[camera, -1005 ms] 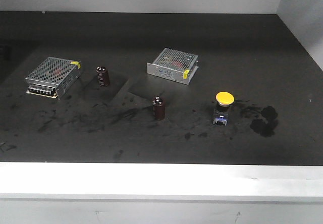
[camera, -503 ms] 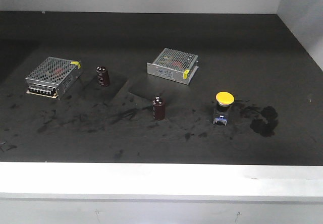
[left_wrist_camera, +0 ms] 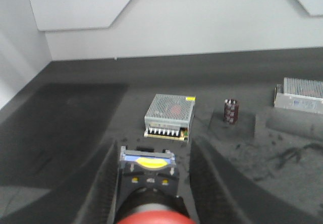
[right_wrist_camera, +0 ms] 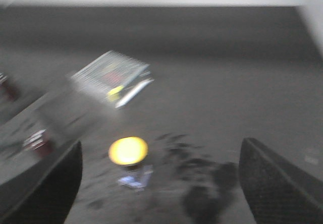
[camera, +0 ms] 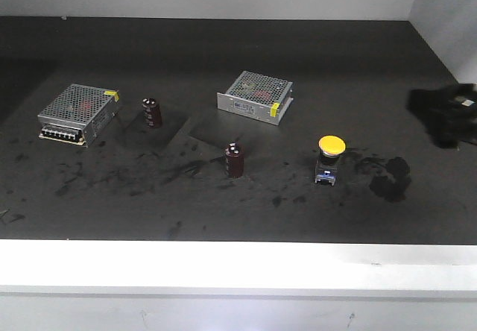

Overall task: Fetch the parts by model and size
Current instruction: 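Move the right gripper down over the yellow-capped button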

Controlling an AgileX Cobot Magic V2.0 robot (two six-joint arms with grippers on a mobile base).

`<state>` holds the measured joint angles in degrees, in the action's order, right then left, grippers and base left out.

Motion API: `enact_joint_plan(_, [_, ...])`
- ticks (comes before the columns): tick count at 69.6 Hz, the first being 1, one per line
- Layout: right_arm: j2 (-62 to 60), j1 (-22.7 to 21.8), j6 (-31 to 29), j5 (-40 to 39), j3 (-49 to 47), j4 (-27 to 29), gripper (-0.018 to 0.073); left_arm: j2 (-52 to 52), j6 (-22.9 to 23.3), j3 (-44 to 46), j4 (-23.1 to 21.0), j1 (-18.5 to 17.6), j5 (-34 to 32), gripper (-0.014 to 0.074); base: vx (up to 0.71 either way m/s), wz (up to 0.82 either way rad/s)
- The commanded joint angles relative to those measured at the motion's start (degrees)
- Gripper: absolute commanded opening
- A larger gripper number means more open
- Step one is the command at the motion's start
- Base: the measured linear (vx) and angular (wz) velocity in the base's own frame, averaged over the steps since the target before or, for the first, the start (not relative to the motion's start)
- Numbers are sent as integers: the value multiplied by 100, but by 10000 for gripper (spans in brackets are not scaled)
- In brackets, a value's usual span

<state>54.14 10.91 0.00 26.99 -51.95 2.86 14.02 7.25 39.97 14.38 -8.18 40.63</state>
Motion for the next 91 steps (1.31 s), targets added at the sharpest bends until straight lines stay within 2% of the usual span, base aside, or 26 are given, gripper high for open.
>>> enact_joint_plan(1, [460,294,-112,44,-688,3,594,77,-6,88,63,-25,-368,-6,0,0])
enact_joint_plan(10, [1284,455,71,655,-1509,3,594,77,-6,87,63,-25,-347,-6,0,0])
enact_joint_plan(22, [2378,449,778,1653,-2701,-77,594,77,-6,87,63,-25,-330,-6,0,0])
enact_joint_plan(43, [4065,449,1195,3316,-4562,-91,583,77,-6,87,63,-25,-330,-6,0,0])
enact_joint_plan(54, [4759,449,1418,4094,-5221,-361,570,77,-6,87,63,-25,-330,-6,0,0])
enact_joint_plan(63, [5217,449,1411,4656,-5521,-442,570,77,-6,87,63,-25,-330,-6,0,0])
enact_joint_plan(82, [5670,449,1418,4656,-5513,-123,570,77,-6,87,63,-25,-330,-6,0,0])
enact_joint_plan(91, [5747,449,1414,4656,-5177,-11,570,77,-6,87,63,-25,-295,-6,0,0])
